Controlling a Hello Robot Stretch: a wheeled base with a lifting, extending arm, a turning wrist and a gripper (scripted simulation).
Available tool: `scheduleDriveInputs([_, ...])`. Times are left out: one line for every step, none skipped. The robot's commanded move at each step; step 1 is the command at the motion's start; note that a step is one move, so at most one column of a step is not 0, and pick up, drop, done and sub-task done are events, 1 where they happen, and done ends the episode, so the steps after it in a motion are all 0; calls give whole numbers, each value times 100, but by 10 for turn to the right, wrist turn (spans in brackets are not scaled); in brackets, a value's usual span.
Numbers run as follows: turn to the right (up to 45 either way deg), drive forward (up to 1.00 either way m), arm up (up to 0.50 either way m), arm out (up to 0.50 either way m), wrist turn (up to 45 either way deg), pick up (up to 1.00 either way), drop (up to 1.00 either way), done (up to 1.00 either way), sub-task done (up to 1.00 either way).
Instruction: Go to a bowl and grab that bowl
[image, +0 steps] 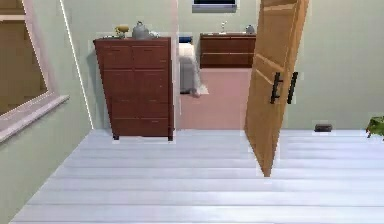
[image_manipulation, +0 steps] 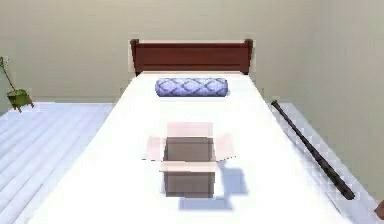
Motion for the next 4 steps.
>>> scheduleDriveInputs([0,100,0,0,0,0,0,0,0])
scheduleDriveInputs([150,0,0,0,0,0,0,0,0])
scheduleDriveInputs([0,100,0,0,0,0,0,0,0])
scheduleDriveInputs([30,0,0,0,0,0,0,0,0])
